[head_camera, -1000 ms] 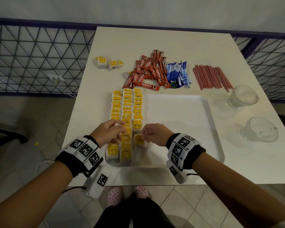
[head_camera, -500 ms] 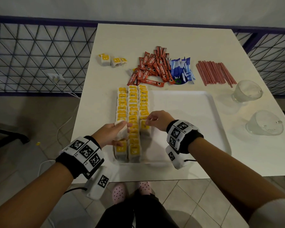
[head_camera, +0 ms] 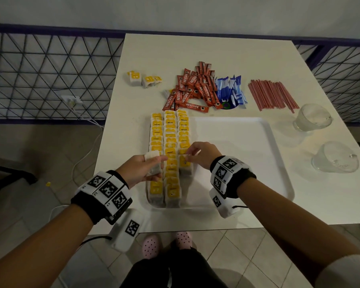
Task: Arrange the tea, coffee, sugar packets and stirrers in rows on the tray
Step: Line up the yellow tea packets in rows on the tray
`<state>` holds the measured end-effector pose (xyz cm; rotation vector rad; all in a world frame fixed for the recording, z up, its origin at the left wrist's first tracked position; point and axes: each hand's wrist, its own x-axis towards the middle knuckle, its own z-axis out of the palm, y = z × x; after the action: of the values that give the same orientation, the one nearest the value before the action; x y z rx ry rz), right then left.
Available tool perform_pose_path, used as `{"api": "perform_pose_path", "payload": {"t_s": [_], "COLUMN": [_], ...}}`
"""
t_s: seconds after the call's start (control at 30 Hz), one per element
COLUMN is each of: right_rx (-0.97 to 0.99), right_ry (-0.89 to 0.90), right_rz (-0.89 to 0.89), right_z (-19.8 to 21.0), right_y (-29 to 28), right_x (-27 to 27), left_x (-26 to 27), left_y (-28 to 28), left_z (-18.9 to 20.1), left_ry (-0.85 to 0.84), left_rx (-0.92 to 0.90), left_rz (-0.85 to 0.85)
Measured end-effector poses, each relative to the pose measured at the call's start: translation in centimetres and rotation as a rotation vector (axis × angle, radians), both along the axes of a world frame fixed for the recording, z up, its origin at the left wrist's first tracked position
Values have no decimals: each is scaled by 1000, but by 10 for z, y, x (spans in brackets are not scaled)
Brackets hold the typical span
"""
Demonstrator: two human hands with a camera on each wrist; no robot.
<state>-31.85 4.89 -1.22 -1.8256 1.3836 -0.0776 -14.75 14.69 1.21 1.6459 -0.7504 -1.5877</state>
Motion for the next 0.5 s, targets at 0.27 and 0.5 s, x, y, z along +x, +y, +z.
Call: {"api": "perform_pose_path", "payload": {"t_s": [0.27, 0.5], "right_rx": [-23, -60], "right_ry": [-41, -70], "right_rz": [-11, -28], "right_z": [-2, 0], "right_y": [0, -6], "right_x": [-5, -4], "left_x": [6, 6], "left_y": [-4, -8], "left_z": [-3, -4], "left_ry": [-29, -62], "left_rx": [10, 34], "left_rz": [-44, -49]}}
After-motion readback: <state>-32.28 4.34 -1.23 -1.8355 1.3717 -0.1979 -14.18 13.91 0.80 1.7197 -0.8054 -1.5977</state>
